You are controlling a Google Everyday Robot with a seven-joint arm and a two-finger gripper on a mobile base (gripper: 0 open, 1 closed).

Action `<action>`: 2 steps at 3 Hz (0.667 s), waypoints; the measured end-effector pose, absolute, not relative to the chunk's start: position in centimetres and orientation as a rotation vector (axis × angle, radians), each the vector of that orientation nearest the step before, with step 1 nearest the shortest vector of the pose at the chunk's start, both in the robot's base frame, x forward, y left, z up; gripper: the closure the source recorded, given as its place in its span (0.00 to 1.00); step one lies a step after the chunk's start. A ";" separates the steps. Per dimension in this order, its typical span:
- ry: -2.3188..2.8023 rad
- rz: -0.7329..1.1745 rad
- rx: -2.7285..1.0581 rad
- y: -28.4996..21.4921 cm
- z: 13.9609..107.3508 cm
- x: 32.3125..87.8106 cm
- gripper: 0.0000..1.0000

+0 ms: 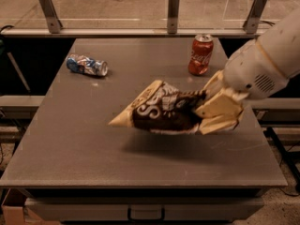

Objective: Pick brown chip bag

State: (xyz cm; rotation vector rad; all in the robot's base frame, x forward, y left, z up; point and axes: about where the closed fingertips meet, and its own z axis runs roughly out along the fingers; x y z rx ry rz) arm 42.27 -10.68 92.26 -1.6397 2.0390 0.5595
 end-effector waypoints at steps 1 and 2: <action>2.092 0.596 -1.550 -14.5 97.4 43.8 1.00; 2.095 0.528 -1.488 -17.4 101.3 44.5 1.00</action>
Offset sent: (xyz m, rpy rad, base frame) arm 0.0163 -0.0403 0.0550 0.0317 0.0366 -0.0708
